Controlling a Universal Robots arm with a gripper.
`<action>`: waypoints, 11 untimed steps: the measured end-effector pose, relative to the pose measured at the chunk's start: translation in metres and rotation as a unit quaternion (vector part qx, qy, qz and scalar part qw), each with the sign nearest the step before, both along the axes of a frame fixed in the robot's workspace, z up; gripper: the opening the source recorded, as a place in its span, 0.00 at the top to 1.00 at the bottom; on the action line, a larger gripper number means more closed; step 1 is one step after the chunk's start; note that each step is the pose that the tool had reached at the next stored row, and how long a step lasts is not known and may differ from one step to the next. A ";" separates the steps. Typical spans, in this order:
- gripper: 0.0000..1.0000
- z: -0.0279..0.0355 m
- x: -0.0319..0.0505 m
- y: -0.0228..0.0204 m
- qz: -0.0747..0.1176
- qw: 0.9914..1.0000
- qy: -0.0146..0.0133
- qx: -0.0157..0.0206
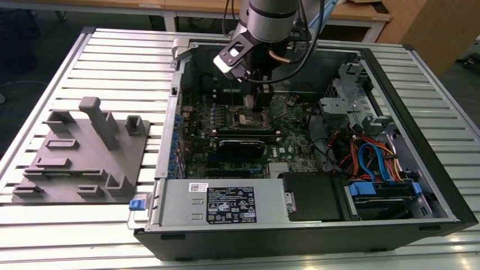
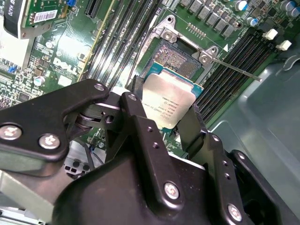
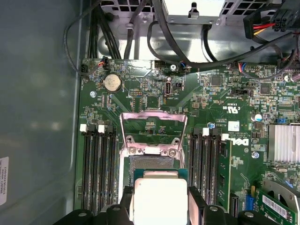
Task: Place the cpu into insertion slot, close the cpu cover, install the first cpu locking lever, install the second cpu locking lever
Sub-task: 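Place the cpu into insertion slot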
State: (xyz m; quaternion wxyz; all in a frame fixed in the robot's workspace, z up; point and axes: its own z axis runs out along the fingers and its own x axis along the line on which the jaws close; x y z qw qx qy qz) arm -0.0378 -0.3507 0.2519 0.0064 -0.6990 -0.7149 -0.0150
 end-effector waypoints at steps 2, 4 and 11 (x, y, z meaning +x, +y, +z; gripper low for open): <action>0.46 -0.0033 0.0000 -0.0001 0.000 1.000 0.000 0.000; 0.46 -0.0069 0.0000 0.0000 0.000 1.000 0.000 0.000; 0.46 -0.0195 -0.0001 0.0003 -0.001 1.000 0.000 0.000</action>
